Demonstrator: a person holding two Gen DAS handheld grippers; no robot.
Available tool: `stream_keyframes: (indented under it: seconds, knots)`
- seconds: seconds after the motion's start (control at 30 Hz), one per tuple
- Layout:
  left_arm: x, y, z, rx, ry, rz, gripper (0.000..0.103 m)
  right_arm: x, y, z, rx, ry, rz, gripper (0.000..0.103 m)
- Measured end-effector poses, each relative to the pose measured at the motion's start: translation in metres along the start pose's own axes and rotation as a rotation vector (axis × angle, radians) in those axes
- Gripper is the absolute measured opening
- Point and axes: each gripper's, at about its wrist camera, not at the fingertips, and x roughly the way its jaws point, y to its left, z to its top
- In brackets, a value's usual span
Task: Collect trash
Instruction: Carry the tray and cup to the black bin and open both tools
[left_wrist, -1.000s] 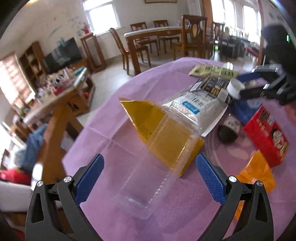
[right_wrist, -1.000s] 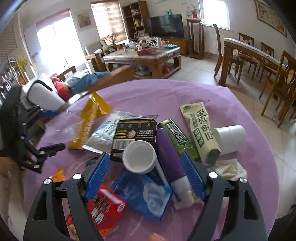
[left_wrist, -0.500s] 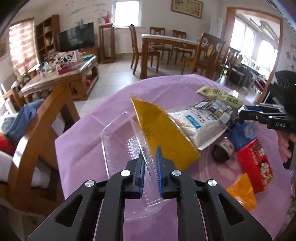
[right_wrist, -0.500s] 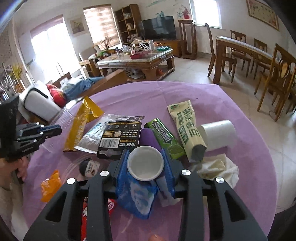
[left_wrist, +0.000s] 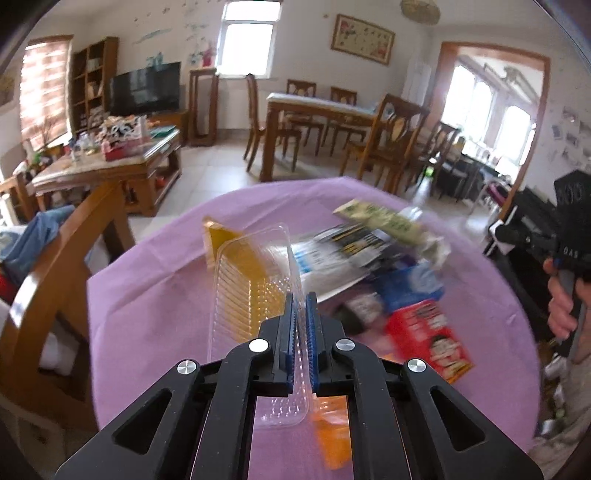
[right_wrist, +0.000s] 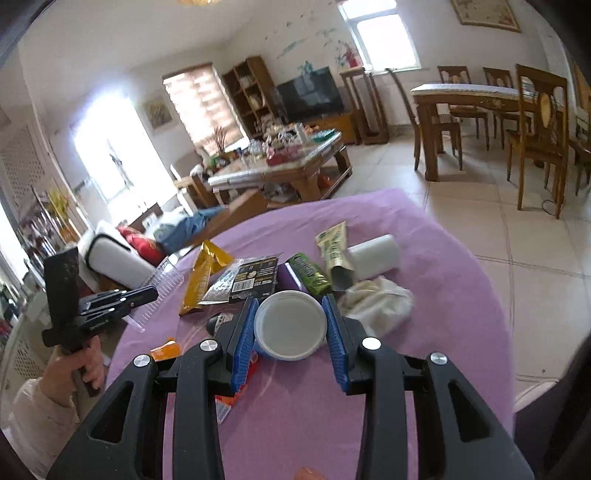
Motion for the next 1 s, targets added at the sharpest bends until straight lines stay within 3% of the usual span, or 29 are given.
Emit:
stream_keyframes:
  seconds: [0.27, 0.63, 0.83, 1.0]
  knots:
    - [0.003, -0.083, 0.02, 0.055, -0.051, -0.185, 0.006, -0.07, -0.043, -0.015, 0.066, -0.098, -0.073, 0.036]
    - [0.062, -0.246, 0.045, 0.133, -0.042, -0.518, 0.006, -0.148, -0.118, -0.049, 0.192, -0.18, -0.248, 0.036]
    - [0.116, -0.335, 0.04, 0.1, 0.016, -0.692, 0.006, -0.175, -0.163, -0.074, 0.285, -0.188, -0.338, 0.036]
    - [0.167, -0.402, 0.019, 0.094, 0.097, -0.737, 0.006, -0.191, -0.196, -0.093, 0.355, -0.182, -0.393, 0.036]
